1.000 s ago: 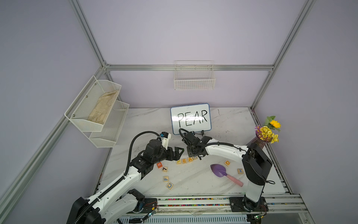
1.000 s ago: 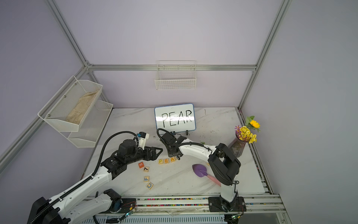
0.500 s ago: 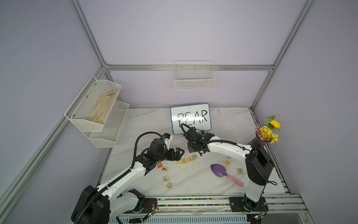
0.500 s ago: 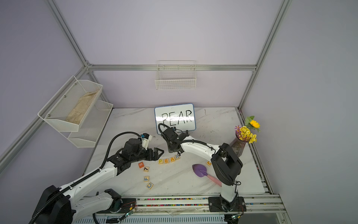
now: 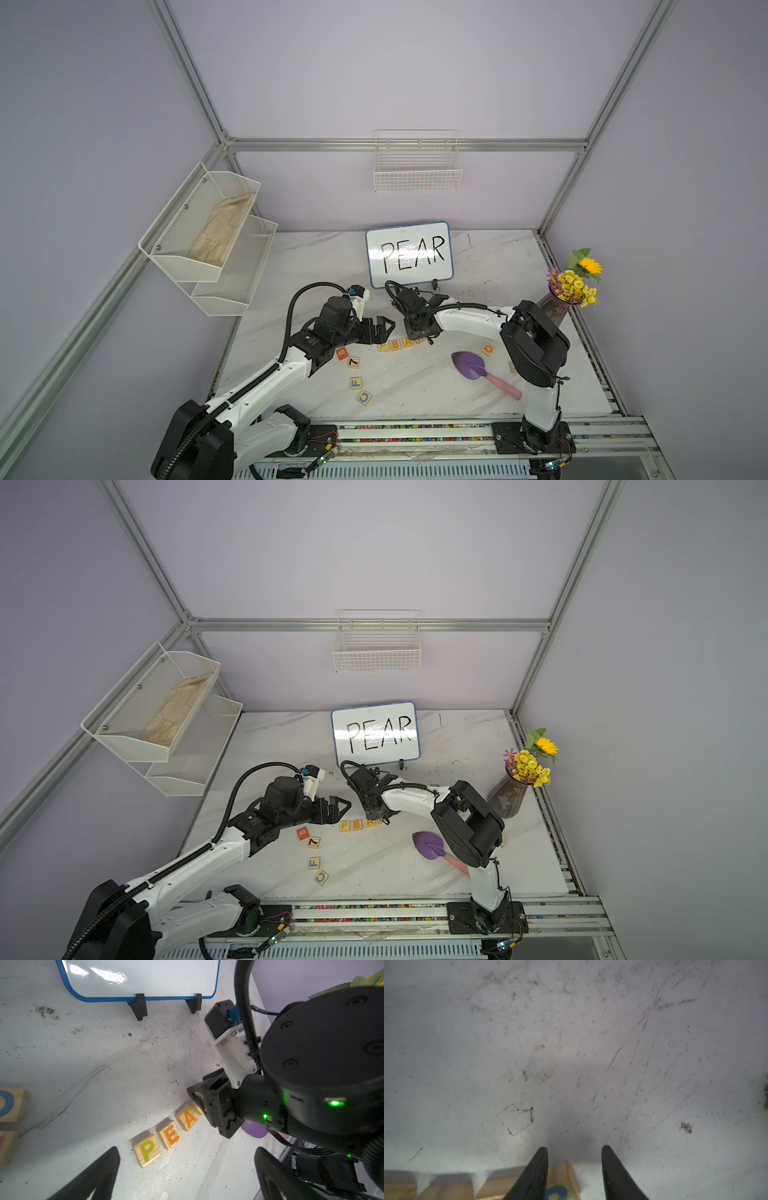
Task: Spell the uppercase word “pear” with letter blocks
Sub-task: Adjust the letter block at the center of the board.
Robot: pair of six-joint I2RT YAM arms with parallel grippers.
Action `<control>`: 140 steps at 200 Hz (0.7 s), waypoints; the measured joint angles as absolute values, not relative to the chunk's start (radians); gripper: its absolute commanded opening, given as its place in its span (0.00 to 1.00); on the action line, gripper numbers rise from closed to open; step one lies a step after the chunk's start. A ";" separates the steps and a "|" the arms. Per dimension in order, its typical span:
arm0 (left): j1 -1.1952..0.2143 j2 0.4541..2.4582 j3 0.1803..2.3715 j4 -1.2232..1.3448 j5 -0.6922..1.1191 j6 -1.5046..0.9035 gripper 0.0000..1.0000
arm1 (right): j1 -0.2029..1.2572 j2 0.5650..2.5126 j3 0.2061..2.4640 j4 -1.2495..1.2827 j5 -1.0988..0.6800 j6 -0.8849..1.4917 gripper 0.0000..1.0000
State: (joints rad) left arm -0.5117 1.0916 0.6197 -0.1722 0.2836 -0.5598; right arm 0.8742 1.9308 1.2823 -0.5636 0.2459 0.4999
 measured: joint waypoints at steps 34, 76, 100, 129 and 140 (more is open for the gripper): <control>-0.512 1.087 0.620 -0.173 0.284 -0.559 1.00 | 0.874 1.931 1.272 -0.559 0.246 0.501 0.46; -0.512 1.087 0.620 -0.173 0.284 -0.559 1.00 | 0.874 1.931 1.271 -0.556 0.250 0.505 0.47; -0.512 1.087 0.620 -0.173 0.284 -0.559 1.00 | 0.874 1.928 1.271 -0.558 0.262 0.508 0.48; -0.512 1.087 0.620 -0.173 0.284 -0.559 1.00 | 0.871 1.872 1.236 -0.553 0.270 0.476 0.50; -0.512 1.087 0.620 -0.173 0.284 -0.559 1.00 | 0.870 1.831 1.215 -0.544 0.261 0.447 0.51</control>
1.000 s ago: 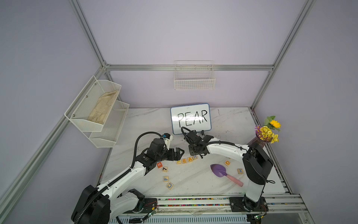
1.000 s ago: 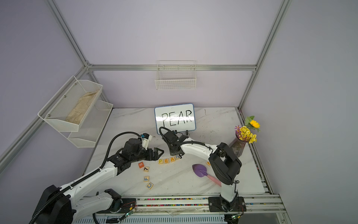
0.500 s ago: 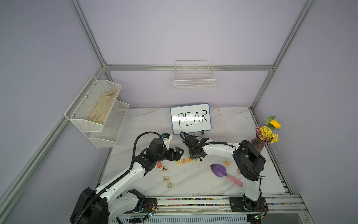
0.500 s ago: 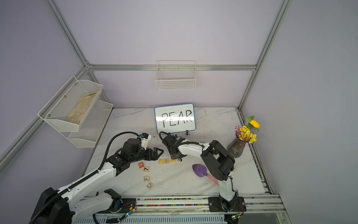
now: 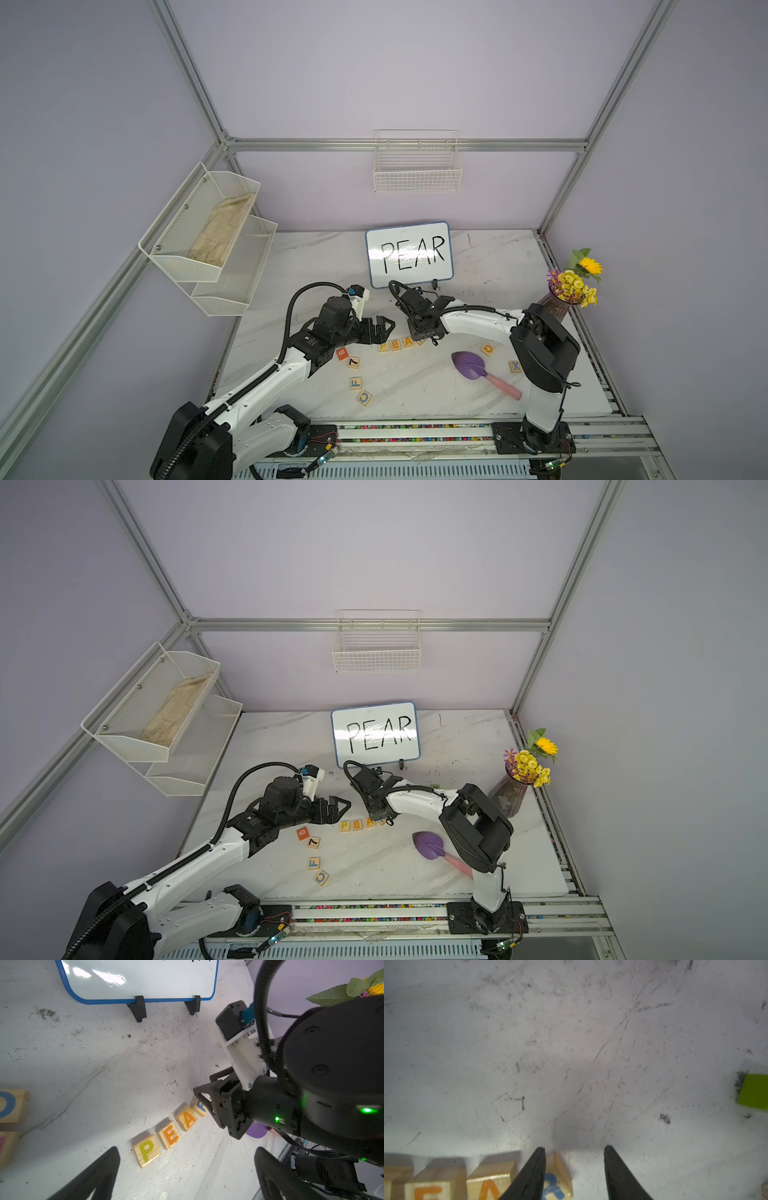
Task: Spell the uppercase word “pear” with letter blocks
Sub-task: Adjust the letter block at the center of the board.
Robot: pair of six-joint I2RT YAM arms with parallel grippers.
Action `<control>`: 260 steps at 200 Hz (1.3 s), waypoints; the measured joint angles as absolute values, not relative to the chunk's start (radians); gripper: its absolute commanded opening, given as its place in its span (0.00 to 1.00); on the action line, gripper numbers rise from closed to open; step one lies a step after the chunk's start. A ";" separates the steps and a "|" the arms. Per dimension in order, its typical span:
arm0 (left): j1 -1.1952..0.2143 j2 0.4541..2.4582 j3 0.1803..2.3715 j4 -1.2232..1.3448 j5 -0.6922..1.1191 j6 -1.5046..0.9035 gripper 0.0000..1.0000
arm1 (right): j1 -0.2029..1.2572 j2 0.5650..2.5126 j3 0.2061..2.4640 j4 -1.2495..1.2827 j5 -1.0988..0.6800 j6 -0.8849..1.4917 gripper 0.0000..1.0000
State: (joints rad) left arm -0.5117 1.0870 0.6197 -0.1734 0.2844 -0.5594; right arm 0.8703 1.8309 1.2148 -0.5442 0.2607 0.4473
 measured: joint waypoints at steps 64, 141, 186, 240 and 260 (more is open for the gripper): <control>-0.512 1.087 0.620 -0.174 0.284 -0.560 1.00 | 0.870 1.693 1.108 -0.476 0.097 0.258 0.51; -0.512 1.080 0.620 -0.178 0.284 -0.564 1.00 | 0.870 1.740 1.100 -0.483 0.108 0.170 0.49; -0.512 1.079 0.620 -0.182 0.284 -0.564 1.00 | 0.870 1.776 1.100 -0.483 0.113 0.159 0.49; -0.512 1.079 0.620 -0.182 0.284 -0.564 1.00 | 0.870 1.784 1.100 -0.481 0.115 0.159 0.42; -0.511 1.079 0.620 -0.182 0.284 -0.564 1.00 | 0.870 1.795 1.100 -0.477 0.114 0.162 0.39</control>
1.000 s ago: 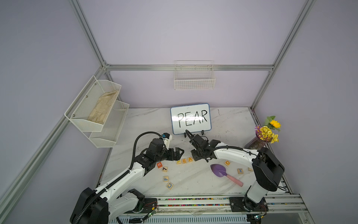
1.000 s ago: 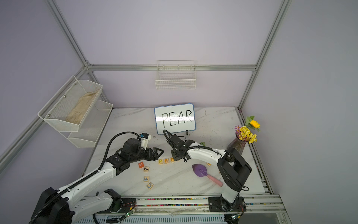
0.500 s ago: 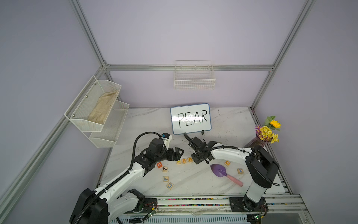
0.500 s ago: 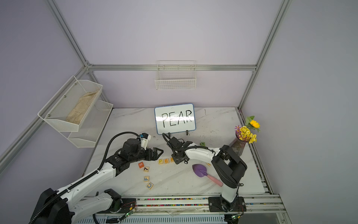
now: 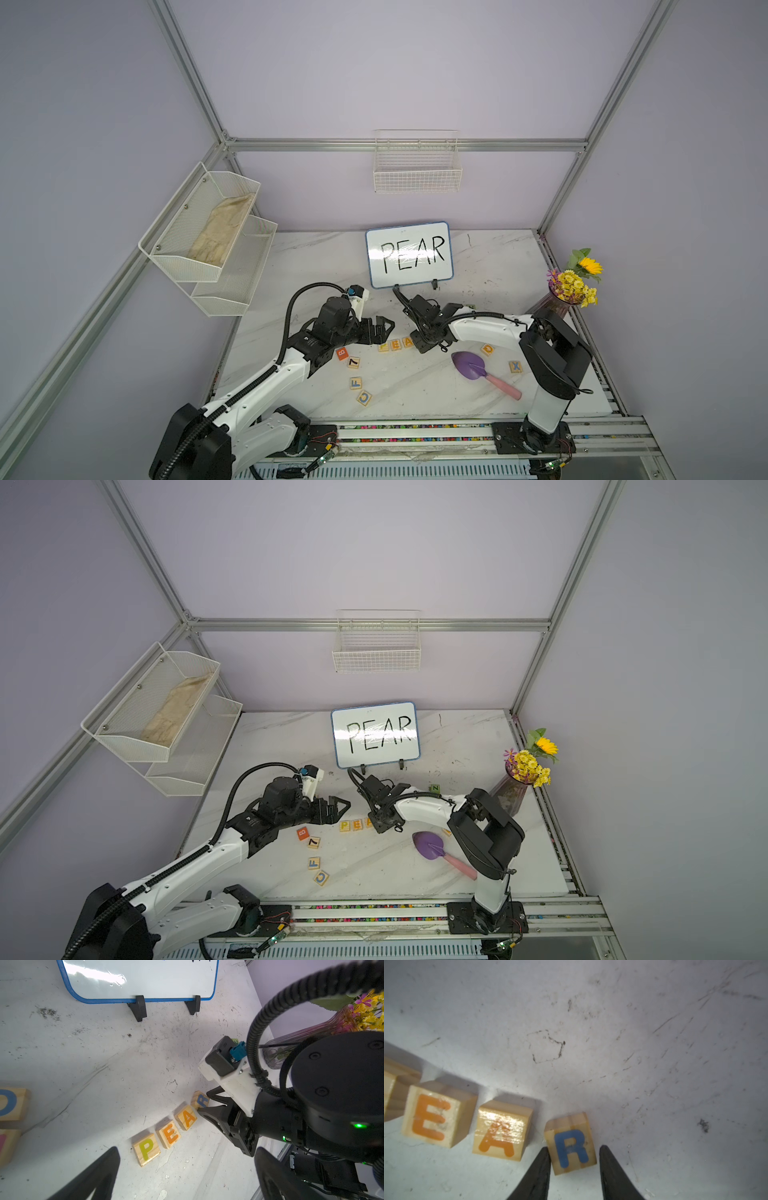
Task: Spell the uppercase word “pear” with letter blocks
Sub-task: Adjust the letter block at the center of the board.
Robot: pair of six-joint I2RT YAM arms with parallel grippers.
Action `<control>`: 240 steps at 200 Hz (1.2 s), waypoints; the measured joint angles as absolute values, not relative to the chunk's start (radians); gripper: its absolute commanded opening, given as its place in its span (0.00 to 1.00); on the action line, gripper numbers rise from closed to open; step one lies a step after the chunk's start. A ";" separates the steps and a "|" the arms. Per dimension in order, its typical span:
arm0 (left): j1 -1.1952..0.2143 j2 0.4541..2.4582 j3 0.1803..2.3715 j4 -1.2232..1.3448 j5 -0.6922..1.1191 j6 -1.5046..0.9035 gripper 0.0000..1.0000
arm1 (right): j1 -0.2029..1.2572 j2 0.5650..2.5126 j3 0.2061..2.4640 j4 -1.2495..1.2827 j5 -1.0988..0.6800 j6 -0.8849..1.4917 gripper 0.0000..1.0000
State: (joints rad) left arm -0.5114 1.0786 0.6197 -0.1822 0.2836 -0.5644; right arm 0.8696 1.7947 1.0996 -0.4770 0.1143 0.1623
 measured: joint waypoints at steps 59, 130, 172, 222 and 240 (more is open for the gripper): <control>-0.512 1.075 0.620 -0.182 0.284 -0.564 1.00 | 0.871 1.801 1.103 -0.480 0.136 0.211 0.31; -0.512 1.047 0.620 -0.182 0.284 -0.564 1.00 | 0.914 1.812 1.124 -0.506 0.142 0.327 0.31; -0.512 1.034 0.620 -0.182 0.284 -0.564 1.00 | 0.916 1.813 1.126 -0.528 0.175 0.369 0.31; -0.512 1.027 0.620 -0.182 0.284 -0.564 1.00 | 0.916 1.831 1.143 -0.533 0.194 0.396 0.32; -0.512 1.027 0.620 -0.183 0.284 -0.564 1.00 | 0.916 1.839 1.152 -0.530 0.195 0.400 0.32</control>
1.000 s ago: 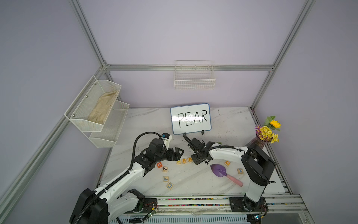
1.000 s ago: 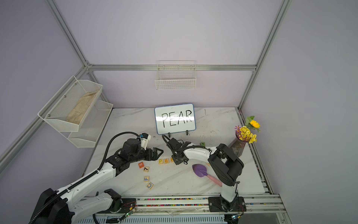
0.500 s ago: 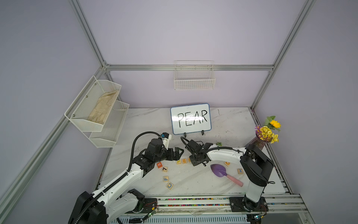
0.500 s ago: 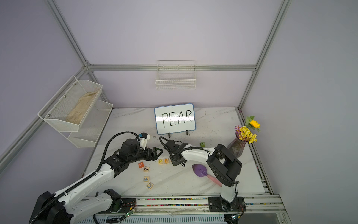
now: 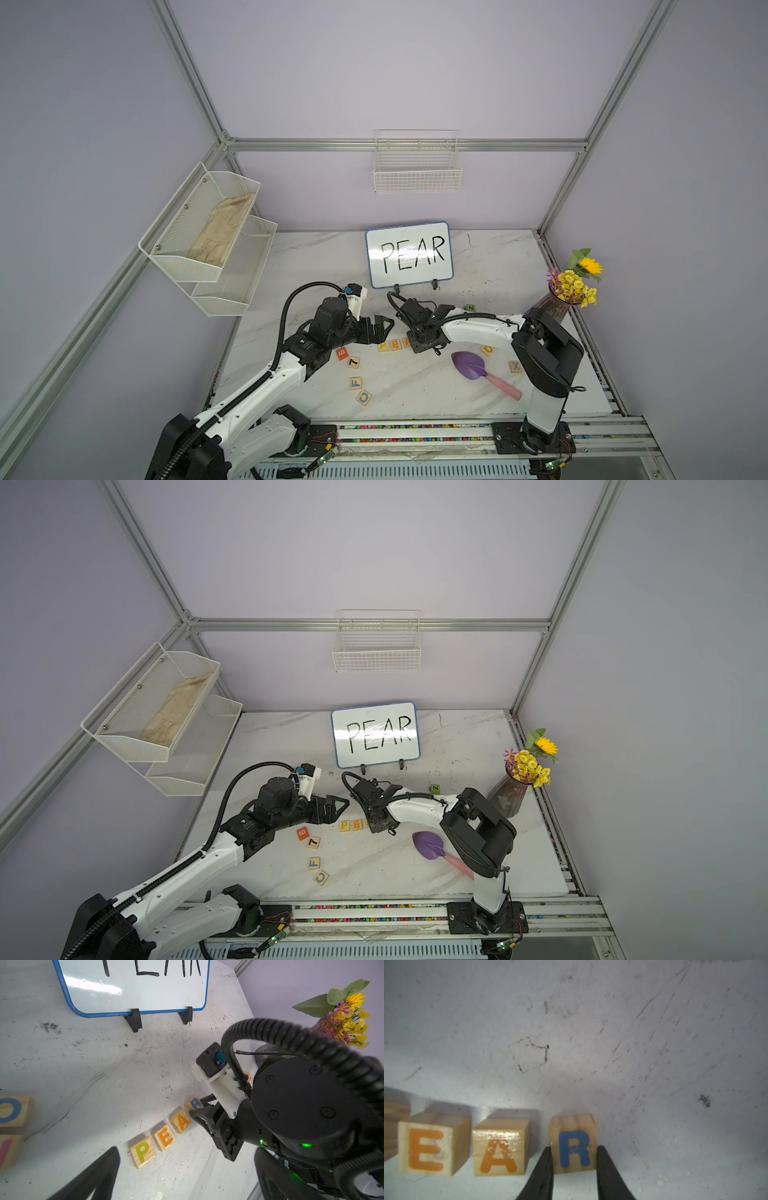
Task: Spell the uppercase word “pear” with letter blocks
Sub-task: Adjust the letter block at the center of the board, then reset both arms
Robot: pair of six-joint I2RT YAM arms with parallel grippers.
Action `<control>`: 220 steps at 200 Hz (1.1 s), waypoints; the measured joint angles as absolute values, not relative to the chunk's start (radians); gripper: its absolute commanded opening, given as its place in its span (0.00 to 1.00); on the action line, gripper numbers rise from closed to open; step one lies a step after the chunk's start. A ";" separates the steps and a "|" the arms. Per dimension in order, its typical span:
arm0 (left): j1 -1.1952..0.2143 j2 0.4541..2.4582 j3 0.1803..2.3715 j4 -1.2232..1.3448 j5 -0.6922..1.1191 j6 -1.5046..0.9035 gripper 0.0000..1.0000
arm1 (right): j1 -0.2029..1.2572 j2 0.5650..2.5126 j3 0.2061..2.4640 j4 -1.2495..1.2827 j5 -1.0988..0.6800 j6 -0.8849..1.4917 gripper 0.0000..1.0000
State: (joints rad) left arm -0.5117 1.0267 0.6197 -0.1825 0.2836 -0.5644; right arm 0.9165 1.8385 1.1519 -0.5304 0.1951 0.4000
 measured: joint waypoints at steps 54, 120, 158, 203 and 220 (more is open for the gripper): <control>-0.512 1.021 0.619 -0.183 0.284 -0.564 1.00 | 0.916 1.839 1.152 -0.530 0.194 0.421 0.37; -0.512 1.021 0.619 -0.183 0.284 -0.564 1.00 | 0.916 1.839 1.152 -0.533 0.194 0.435 0.49; -0.512 1.021 0.620 -0.183 0.284 -0.564 1.00 | 0.916 1.835 1.152 -0.537 0.194 0.438 0.51; -0.512 1.021 0.619 -0.182 0.284 -0.564 1.00 | 0.916 1.802 1.185 -0.600 0.212 0.437 0.54; -0.512 1.021 0.620 -0.182 0.283 -0.564 1.00 | 0.916 1.772 1.217 -0.628 0.236 0.435 0.56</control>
State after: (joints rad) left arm -0.5117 1.0214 0.6197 -0.1822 0.2832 -0.5636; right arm 0.9165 1.7718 1.2175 -0.6281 0.2356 0.4351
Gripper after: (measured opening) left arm 0.997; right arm 0.550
